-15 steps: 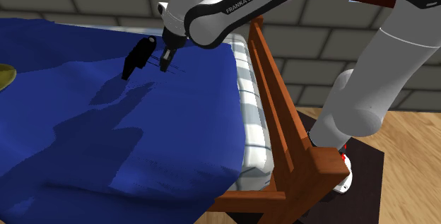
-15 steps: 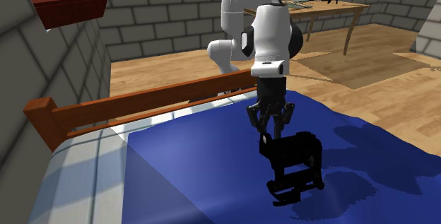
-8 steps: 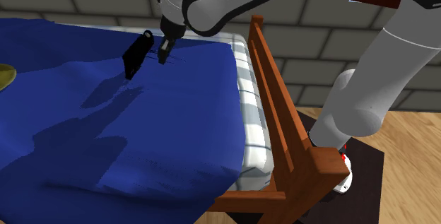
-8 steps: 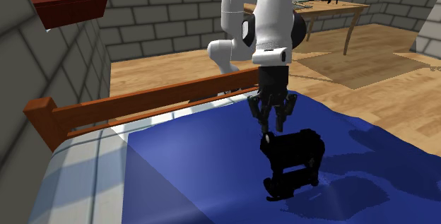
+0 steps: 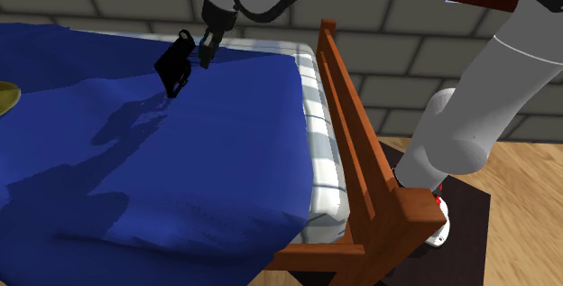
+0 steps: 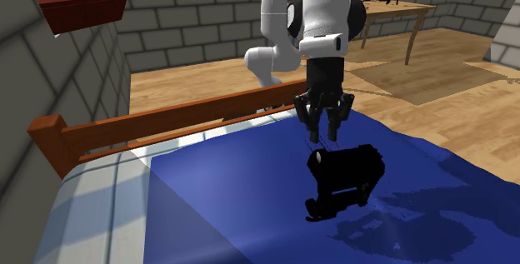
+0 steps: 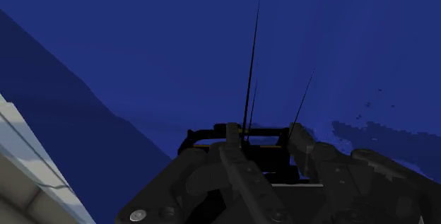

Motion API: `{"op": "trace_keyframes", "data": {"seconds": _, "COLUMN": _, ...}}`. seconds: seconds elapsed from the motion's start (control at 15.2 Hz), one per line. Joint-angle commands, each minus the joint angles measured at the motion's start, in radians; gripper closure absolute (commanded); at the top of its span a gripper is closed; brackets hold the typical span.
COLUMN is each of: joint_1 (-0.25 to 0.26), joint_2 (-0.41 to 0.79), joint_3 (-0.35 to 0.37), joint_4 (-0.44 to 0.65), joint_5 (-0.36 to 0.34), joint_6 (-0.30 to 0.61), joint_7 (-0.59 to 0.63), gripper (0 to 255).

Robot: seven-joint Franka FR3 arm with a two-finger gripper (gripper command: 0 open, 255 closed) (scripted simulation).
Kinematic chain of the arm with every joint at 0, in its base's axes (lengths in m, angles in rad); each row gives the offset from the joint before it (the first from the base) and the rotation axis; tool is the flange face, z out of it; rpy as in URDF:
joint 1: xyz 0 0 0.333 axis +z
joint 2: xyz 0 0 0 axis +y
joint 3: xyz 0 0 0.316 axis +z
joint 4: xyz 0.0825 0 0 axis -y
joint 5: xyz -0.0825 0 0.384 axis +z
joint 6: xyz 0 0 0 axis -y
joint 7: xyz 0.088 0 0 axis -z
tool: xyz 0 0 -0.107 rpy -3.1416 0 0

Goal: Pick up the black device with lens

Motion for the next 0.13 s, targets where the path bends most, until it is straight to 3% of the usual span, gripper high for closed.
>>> {"op": "trace_keyframes", "data": {"seconds": 0.0, "joint_1": 0.000, "joint_2": -0.001, "joint_3": 0.000, "joint_4": 0.014, "joint_5": 0.001, "joint_6": -0.015, "joint_7": -0.001, "gripper": 255}}
{"op": "trace_keyframes", "data": {"seconds": 0.07, "joint_1": 0.000, "joint_2": -0.001, "joint_3": 0.000, "joint_4": 0.015, "joint_5": 0.001, "joint_6": -0.015, "joint_7": -0.001, "gripper": 255}}
